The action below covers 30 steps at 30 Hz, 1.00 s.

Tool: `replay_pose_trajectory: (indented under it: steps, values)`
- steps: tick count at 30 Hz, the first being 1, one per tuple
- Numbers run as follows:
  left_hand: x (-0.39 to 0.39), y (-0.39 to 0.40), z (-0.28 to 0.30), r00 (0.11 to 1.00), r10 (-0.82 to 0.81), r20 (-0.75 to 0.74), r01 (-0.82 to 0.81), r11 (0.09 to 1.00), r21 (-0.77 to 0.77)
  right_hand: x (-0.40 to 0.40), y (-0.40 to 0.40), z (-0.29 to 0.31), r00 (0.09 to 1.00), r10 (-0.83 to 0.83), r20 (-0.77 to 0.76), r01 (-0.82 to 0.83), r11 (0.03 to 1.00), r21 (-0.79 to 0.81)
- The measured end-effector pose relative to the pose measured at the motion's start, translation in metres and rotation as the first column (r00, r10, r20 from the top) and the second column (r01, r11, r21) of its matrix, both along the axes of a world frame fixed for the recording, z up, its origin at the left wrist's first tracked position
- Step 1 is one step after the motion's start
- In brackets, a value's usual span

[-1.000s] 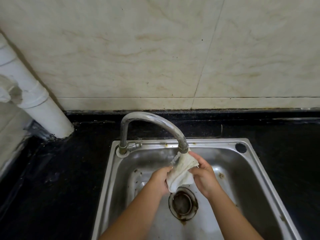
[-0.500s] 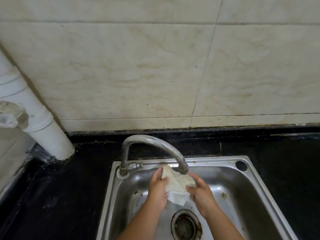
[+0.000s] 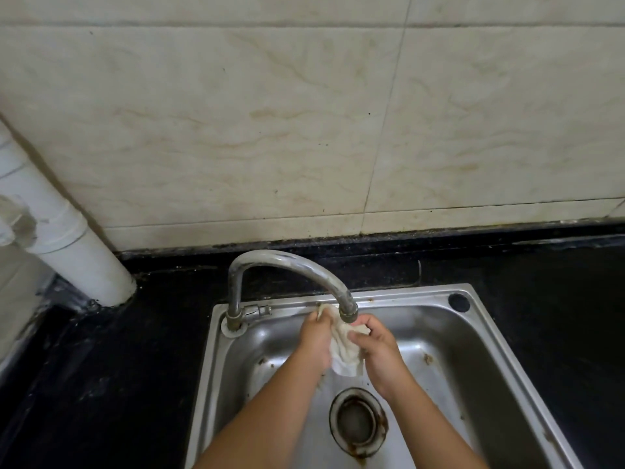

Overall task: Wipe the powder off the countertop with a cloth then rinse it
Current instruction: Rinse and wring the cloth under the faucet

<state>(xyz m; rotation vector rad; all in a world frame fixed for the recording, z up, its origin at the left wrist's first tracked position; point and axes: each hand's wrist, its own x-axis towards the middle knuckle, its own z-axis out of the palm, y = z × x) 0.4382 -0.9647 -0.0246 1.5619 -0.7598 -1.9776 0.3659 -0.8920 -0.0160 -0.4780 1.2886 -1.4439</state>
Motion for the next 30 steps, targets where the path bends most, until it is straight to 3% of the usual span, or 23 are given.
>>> replay_pose_trajectory:
  steps: [5,8,13,16,20,24,27,30]
  values:
    - [0.007,0.008,-0.005,0.999,-0.036,-0.013,0.036,0.999,-0.027,0.006,0.002,-0.010,0.977,0.026,-0.212,-0.002,0.994,0.112]
    - [0.010,0.013,-0.010,0.998,-0.032,-0.045,0.031,0.999,-0.022,0.010,-0.001,-0.023,0.917,0.012,-0.400,0.068,0.980,0.185]
    - [0.015,0.010,-0.025,1.000,-0.021,0.005,0.021,0.997,-0.070,0.013,-0.003,-0.039,0.943,-0.096,-0.319,0.165,0.967,0.195]
    - [0.017,0.003,-0.038,0.998,0.013,0.058,-0.008,0.996,-0.088,0.020,0.005,-0.042,0.941,-0.134,-0.312,0.173,0.980,0.101]
    - [0.012,0.010,-0.048,0.992,-0.088,0.088,0.098,0.988,-0.117,0.039,0.008,-0.045,0.788,-0.058,-0.613,0.089,0.996,0.020]
    - [0.007,0.013,-0.052,0.976,-0.180,0.122,0.196,0.972,-0.133,0.031,-0.005,-0.060,0.677,-0.061,-0.733,0.197,0.975,0.100]
    - [0.005,0.025,-0.051,0.960,-0.237,0.146,0.259,0.953,-0.158,0.018,-0.015,-0.074,0.725,-0.062,-0.686,0.272,0.941,0.203]
    - [0.009,0.022,-0.045,0.982,-0.170,0.085,0.180,0.977,-0.116,0.019,-0.015,-0.073,0.789,-0.139,-0.598,0.323,0.922,0.212]
